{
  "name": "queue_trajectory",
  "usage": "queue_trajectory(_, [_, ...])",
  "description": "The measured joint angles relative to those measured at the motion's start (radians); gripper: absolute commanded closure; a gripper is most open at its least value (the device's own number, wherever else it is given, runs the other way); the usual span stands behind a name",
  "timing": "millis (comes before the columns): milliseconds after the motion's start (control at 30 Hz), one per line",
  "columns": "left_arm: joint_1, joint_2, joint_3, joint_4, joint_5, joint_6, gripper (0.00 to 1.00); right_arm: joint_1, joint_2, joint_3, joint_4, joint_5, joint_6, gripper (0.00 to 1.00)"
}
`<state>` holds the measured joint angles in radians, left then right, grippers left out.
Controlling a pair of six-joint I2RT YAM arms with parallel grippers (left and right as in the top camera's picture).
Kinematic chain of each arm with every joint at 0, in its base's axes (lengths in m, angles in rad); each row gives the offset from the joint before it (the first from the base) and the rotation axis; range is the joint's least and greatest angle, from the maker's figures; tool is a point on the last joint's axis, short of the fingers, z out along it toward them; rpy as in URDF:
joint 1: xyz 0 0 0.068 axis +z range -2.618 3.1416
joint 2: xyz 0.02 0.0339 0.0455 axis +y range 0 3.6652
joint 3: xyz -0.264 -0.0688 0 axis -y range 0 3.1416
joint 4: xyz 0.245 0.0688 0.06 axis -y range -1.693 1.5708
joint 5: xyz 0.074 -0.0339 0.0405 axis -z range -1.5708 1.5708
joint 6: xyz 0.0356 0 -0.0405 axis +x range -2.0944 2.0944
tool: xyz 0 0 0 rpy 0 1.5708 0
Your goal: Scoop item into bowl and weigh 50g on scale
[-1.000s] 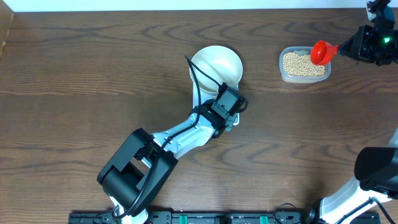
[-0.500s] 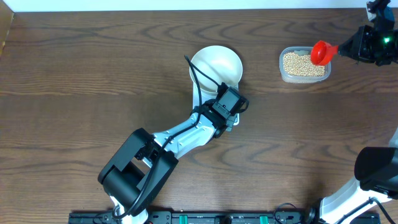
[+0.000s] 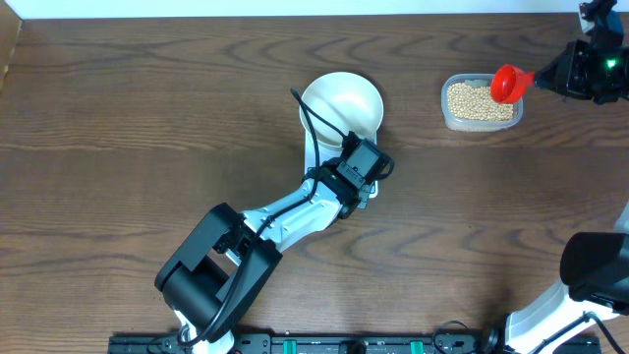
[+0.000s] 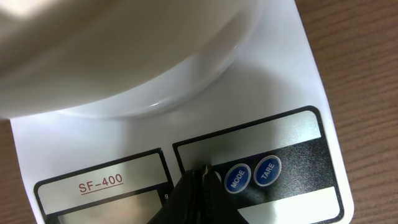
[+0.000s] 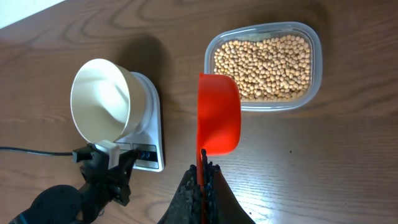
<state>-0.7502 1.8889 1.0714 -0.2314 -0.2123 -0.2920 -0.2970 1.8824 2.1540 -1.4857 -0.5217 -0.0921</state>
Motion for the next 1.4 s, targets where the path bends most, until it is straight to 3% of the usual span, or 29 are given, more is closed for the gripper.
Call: queue_trajectory(1400, [-0.003, -0.026, -0.018, 0.016, 0.024, 0.084, 0.93, 0.0, 0.0, 0.0, -0.002, 0.0, -0.003, 0.99])
